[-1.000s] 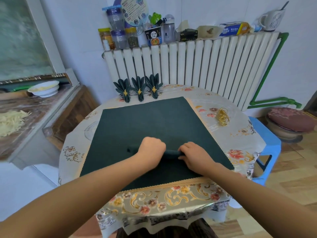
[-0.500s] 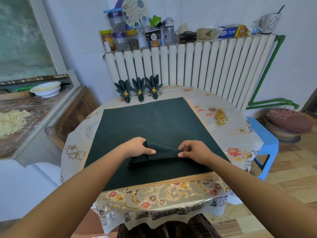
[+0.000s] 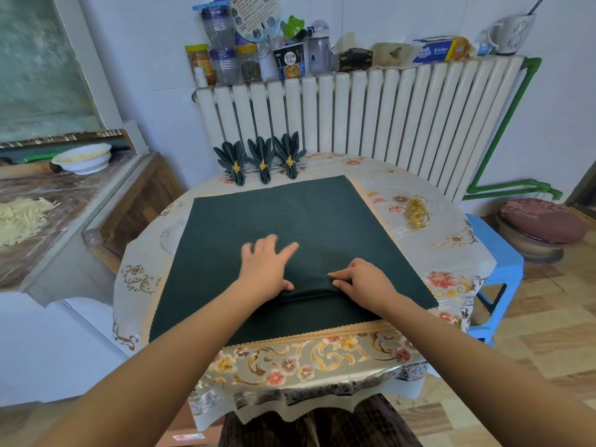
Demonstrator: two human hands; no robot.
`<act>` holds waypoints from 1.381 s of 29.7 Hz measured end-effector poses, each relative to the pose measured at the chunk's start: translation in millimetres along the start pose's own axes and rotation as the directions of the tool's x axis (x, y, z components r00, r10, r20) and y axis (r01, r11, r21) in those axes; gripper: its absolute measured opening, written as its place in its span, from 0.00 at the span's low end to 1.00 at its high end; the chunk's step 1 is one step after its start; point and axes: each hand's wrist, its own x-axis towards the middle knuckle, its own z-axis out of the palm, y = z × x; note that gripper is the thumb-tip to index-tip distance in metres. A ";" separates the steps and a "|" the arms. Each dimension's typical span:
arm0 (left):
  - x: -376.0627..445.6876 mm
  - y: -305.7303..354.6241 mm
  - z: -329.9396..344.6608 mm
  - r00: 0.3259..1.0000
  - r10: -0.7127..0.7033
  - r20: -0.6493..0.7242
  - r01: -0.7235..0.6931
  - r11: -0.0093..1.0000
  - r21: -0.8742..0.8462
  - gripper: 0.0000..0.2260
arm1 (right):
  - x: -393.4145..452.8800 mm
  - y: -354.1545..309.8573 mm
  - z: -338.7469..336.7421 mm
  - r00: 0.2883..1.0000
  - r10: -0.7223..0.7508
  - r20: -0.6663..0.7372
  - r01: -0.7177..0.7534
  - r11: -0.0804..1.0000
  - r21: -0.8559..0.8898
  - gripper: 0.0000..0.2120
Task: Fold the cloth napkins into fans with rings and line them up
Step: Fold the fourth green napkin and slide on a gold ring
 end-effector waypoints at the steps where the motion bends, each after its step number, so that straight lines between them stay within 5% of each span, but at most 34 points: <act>1: -1.4 2.0 -0.9 0.986 0.162 -0.040 -0.157 0.983 0.100 0.32 | -0.4 1.2 2.2 0.999 -0.020 -0.025 0.020 1.000 0.002 0.16; 4: -8.8 10.3 11.3 0.908 0.417 0.042 -0.419 0.904 0.089 0.28 | -4.7 2.0 8.9 0.963 -0.157 -0.220 0.155 0.988 -0.026 0.13; 8: -15.4 3.4 30.4 0.926 0.372 0.066 -0.324 0.871 -0.370 0.26 | -14.6 2.8 20.9 0.877 -0.288 -0.384 0.292 0.955 -0.048 0.10; 11: -20.5 3.6 39.8 0.928 0.372 0.020 -0.319 0.821 -0.474 0.24 | -21.1 8.4 18.8 0.891 -0.275 -0.362 0.283 0.959 -0.031 0.10; 17: -19.5 4.4 47.9 0.937 0.349 0.014 -0.301 0.828 -0.472 0.22 | -15.2 8.1 12.0 0.903 -0.349 -0.251 0.326 0.936 -0.129 0.11; 27: -10.8 6.6 36.1 0.947 0.321 0.027 -0.281 0.865 -0.415 0.23 | -4.0 2.6 10.0 0.797 -0.553 -0.242 0.437 0.806 -0.400 0.09; 32: -9.2 11.8 35.4 0.961 0.271 -0.056 -0.274 0.898 -0.344 0.22 | -0.2 2.7 11.3 0.809 -0.520 -0.274 0.411 0.834 -0.368 0.08; 41: 12.5 6.4 0.3 0.912 0.408 -0.046 -0.411 0.908 -0.078 0.14 | 0.8 8.7 6.5 0.897 -0.363 -0.252 0.303 0.921 -0.246 0.11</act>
